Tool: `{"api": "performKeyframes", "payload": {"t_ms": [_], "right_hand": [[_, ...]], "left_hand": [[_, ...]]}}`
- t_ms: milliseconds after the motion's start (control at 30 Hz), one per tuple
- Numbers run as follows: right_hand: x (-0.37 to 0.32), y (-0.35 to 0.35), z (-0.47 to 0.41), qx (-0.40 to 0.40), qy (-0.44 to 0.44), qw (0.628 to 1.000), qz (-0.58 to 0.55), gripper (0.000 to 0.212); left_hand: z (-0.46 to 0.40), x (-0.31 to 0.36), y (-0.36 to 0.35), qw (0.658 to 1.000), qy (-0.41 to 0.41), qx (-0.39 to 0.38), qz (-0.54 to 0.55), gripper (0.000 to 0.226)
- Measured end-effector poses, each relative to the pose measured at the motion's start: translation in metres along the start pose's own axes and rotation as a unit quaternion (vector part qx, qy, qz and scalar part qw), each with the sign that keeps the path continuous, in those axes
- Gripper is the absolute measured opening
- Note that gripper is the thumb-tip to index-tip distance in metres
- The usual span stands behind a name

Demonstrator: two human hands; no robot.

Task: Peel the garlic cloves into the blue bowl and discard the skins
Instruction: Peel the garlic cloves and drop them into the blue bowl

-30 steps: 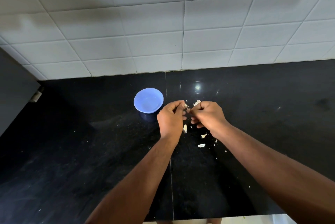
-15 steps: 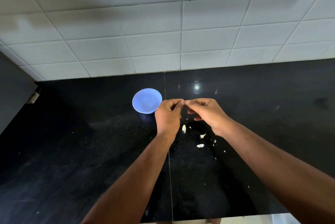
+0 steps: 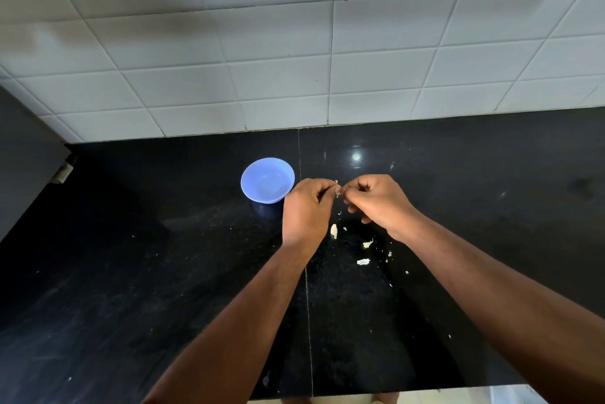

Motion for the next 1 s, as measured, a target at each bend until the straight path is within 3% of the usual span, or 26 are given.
{"api": "performKeyframes", "payload": {"t_ms": [233, 433, 600, 800, 1000], "right_hand": [[0.003, 0.000, -0.004, -0.026, -0.042, 0.999, 0.004, 0.012], [0.007, 0.001, -0.002, -0.015, -0.001, 0.999, 0.042, 0.022], [0.012, -0.003, 0.001, -0.004, -0.021, 1.000, -0.007, 0.024], [0.015, -0.004, -0.004, -0.006, -0.090, 0.990, -0.108, 0.020], [0.022, 0.006, -0.001, 0.012, -0.067, 0.996, -0.049, 0.021]], "left_hand": [[0.004, 0.003, 0.000, 0.996, -0.060, -0.001, -0.066, 0.013], [0.007, -0.003, -0.009, 0.999, 0.015, -0.045, -0.024, 0.019], [0.015, 0.003, -0.013, 0.988, 0.110, -0.049, 0.097, 0.019], [0.017, 0.001, -0.022, 0.950, 0.181, -0.054, 0.248, 0.016], [0.012, -0.003, -0.016, 0.929, 0.193, -0.073, 0.308, 0.016]]}}
Point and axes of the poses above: each hand's wrist, its own z-axis away from the middle knuckle, its own y-axis out of the back of the hand, x = y × z, the point moved 3 cm from there along -z, towards the middle knuckle, and after that the axes turned 8 degrees about -z, right-handed, at the moved point
